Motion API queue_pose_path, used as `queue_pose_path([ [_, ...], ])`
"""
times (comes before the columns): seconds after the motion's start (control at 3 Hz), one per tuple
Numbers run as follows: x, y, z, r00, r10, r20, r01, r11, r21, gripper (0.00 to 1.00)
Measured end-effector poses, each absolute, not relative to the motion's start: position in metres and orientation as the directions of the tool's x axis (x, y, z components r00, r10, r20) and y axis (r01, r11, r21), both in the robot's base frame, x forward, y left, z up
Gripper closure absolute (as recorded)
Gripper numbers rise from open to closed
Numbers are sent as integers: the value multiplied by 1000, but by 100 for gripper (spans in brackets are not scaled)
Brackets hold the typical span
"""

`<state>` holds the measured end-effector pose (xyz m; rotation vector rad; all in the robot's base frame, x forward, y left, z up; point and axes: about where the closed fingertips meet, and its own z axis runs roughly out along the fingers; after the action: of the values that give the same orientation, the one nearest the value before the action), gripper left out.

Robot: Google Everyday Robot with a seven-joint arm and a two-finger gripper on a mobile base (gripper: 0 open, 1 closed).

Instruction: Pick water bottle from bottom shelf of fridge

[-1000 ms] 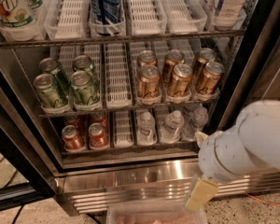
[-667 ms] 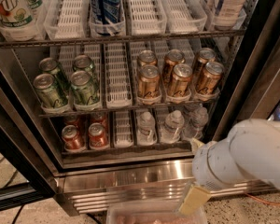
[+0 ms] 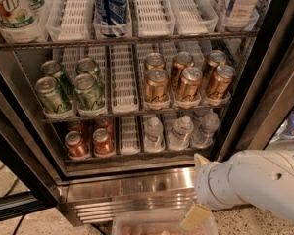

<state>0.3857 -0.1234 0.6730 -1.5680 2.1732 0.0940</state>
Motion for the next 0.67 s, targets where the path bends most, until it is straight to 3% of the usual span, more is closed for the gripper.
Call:
queue_pose_path([
  [0.67, 415, -118, 641, -314, -753, -579, -853, 491, -176, 0],
])
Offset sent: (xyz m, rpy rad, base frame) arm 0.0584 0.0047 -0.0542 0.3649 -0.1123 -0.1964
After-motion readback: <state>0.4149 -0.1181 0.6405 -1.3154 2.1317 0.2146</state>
